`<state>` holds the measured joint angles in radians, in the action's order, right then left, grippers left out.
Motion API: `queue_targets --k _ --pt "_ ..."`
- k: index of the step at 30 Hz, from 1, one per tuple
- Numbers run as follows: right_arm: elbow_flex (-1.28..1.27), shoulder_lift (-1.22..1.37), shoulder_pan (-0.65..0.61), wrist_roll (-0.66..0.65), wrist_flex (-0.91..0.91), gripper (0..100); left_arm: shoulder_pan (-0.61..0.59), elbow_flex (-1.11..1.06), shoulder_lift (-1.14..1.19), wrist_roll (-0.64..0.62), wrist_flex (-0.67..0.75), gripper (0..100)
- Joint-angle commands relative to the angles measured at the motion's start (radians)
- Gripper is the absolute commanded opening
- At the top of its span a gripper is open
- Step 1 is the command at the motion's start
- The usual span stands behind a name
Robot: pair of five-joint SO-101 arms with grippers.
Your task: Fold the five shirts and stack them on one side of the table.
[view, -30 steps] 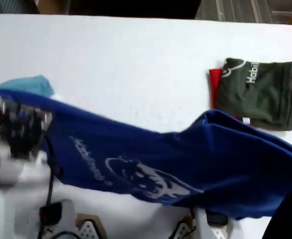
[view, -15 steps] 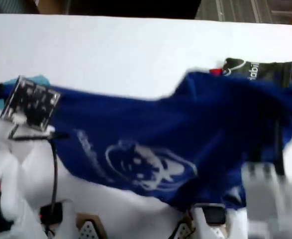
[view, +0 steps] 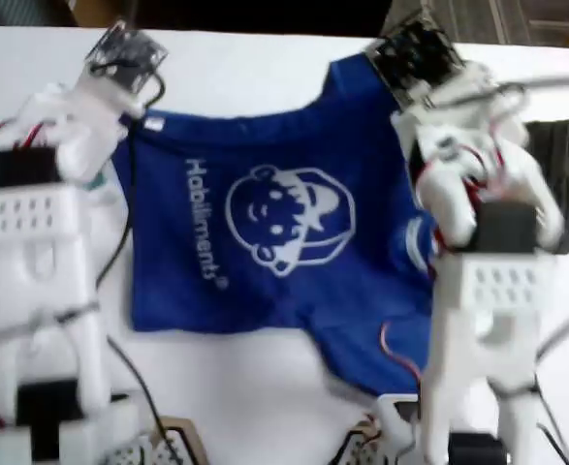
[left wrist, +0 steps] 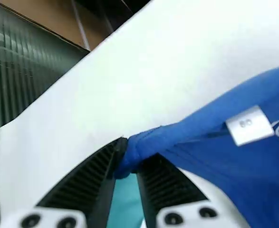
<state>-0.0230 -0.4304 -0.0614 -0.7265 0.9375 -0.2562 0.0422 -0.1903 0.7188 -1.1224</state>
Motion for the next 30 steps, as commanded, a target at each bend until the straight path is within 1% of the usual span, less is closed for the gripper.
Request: queue_targets --k 1,6,9,13,14,16,18,20,26,30 --pt "-0.006 0.094 0.002 0.000 -0.128 2.0 0.008 0.288 0.189 -0.005 -0.017 3" --pt "0.095 0.257 0.002 0.000 -0.165 2.0 0.021 0.657 0.480 -0.008 -0.207 3" --pt "0.160 0.366 0.004 0.000 -0.160 2.0 0.025 0.846 0.644 -0.011 -0.278 3" --pt "0.255 0.481 0.036 0.000 -0.159 2.0 0.026 1.089 0.810 -0.011 -0.350 3" --pt "0.284 0.506 0.047 0.009 -0.157 2.0 0.026 1.145 0.844 -0.011 -0.364 3" --pt "0.351 0.547 0.068 0.086 -0.157 2.0 0.026 1.234 0.899 -0.011 -0.388 3" --pt "0.430 0.584 0.090 0.173 -0.157 2.0 0.031 1.294 0.939 -0.011 -0.425 3" --pt "0.486 0.621 0.097 0.224 -0.145 2.0 0.040 1.323 0.970 -0.011 -0.483 3" --pt "0.508 0.656 0.070 0.230 0.107 2.0 0.044 1.328 1.042 -0.005 -0.651 3" --pt "0.505 0.656 0.068 0.230 0.289 2.0 0.023 1.310 1.031 -0.006 -0.667 3"
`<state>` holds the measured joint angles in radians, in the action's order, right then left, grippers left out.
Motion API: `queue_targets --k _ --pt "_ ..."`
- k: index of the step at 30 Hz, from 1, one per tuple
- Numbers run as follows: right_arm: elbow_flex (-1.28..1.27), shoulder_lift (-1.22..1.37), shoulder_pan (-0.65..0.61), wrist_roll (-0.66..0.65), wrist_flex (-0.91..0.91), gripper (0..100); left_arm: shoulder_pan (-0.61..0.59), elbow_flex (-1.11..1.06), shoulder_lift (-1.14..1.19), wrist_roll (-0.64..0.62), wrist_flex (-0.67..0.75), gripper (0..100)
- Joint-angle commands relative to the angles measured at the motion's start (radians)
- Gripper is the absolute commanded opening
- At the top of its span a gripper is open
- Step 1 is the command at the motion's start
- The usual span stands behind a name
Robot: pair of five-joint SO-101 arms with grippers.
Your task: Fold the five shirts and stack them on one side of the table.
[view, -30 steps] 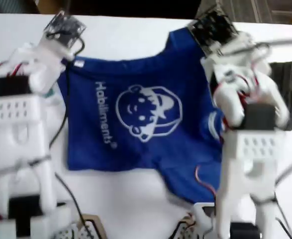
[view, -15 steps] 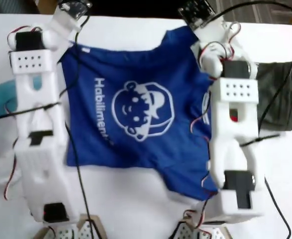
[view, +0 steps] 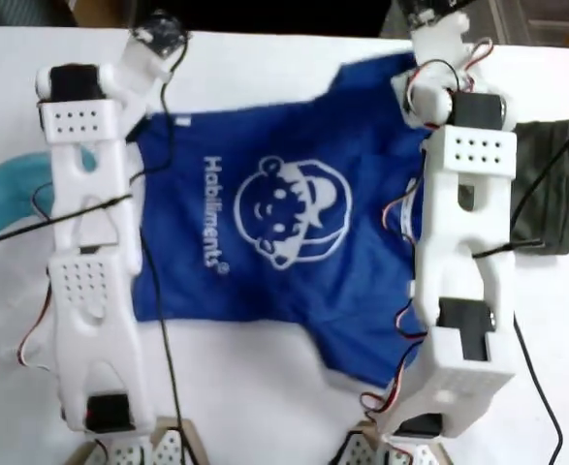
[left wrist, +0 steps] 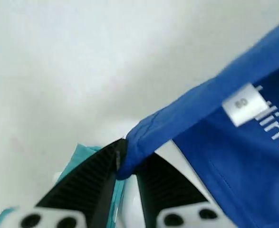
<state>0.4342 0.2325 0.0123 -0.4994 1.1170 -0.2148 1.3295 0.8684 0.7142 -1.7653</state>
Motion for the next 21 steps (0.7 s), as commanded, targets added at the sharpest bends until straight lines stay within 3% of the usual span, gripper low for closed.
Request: queue_targets --k 1,5,14,21 --pt "0.048 -0.007 -0.002 0.003 0.151 2.0 -0.020 0.008 -0.041 -0.005 -0.025 3" --pt "0.054 -0.013 0.004 0.003 0.300 2.0 -0.017 -0.176 -0.160 -0.006 -0.026 3" --pt "0.021 -0.191 -0.013 0.003 0.590 2.0 -0.017 -0.943 -0.638 0.003 -0.018 3" --pt "-0.400 -0.484 -0.016 -0.034 0.578 2.0 -0.018 -1.382 -0.927 0.009 0.075 3"
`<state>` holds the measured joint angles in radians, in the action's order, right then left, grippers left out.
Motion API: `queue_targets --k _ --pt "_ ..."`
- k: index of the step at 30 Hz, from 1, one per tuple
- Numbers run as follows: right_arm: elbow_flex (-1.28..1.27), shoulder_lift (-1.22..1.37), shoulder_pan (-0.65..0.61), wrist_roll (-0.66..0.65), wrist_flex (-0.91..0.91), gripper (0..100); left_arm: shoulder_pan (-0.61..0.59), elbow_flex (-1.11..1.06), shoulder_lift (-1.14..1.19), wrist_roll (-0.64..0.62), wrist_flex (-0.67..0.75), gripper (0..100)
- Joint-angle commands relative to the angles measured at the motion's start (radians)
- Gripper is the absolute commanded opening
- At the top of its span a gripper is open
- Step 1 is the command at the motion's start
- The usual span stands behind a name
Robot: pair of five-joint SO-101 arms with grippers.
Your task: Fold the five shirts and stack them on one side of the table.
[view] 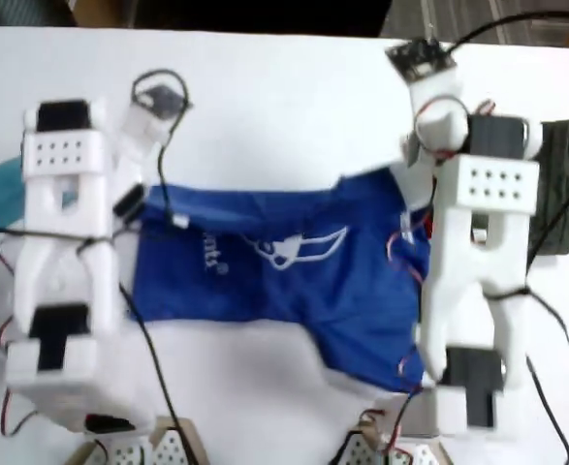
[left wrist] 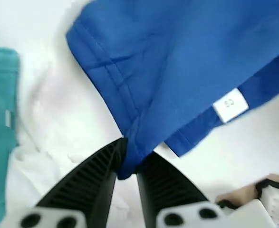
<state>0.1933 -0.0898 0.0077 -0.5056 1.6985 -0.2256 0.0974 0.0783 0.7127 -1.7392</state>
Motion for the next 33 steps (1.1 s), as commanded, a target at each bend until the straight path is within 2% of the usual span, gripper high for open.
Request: queue_targets --k 1,8,14,20,25,28,30,33 --pt "-0.230 -0.214 -0.007 -0.038 -0.019 2.0 -0.006 -0.208 -0.161 0.020 0.069 3" --pt "-0.767 -0.598 0.027 -0.135 -0.134 2.0 -0.011 -0.524 -0.270 0.026 0.193 3" --pt "-1.122 -0.817 0.036 -0.190 -0.243 2.0 -0.008 -0.717 -0.290 0.026 0.330 3" --pt "-1.237 -0.874 0.147 -0.322 -0.297 2.0 -0.006 -0.842 -0.288 0.025 0.466 3" --pt "-1.324 -0.874 0.176 -0.445 -0.318 2.0 -0.006 -0.880 -0.288 0.025 0.483 3" --pt "-1.330 -0.880 0.173 -0.463 -0.317 2.1 -0.008 -0.877 -0.295 0.026 0.474 3" --pt "-1.329 -0.881 0.173 -0.463 -0.315 3.3 -0.006 -0.866 -0.295 0.026 0.442 6" --pt "-1.326 -0.881 0.174 -0.468 -0.317 13.5 -0.012 -0.814 -0.296 0.064 0.370 17"
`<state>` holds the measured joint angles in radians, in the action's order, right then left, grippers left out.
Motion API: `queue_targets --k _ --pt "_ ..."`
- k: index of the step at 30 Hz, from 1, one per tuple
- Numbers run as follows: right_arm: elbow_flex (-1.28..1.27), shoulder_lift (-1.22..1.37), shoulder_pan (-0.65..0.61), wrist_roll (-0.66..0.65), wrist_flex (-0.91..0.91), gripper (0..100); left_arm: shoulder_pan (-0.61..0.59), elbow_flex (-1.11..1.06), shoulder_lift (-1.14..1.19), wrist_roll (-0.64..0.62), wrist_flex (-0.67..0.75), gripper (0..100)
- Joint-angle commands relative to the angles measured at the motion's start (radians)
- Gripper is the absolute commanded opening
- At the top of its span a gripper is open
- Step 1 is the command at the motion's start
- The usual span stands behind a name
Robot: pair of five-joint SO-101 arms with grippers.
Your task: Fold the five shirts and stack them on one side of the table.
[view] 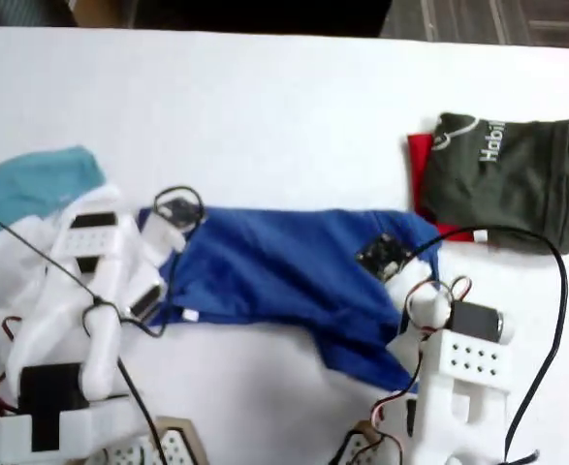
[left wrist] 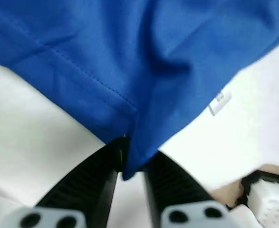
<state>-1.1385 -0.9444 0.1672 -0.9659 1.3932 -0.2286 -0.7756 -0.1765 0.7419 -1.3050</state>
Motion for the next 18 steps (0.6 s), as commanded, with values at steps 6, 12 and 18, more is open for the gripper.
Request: queue_targets --k 6,12,18 --pt "0.170 -0.028 0.012 -0.002 0.001 22.3 -0.043 0.372 -0.043 0.054 -0.275 27" --pt "0.448 -0.018 0.013 0.161 -0.021 15.0 -0.052 0.808 -0.029 0.049 -0.443 27" --pt "0.411 0.064 -0.145 0.344 -0.237 1.7 0.072 0.895 0.193 -0.144 -0.368 2"
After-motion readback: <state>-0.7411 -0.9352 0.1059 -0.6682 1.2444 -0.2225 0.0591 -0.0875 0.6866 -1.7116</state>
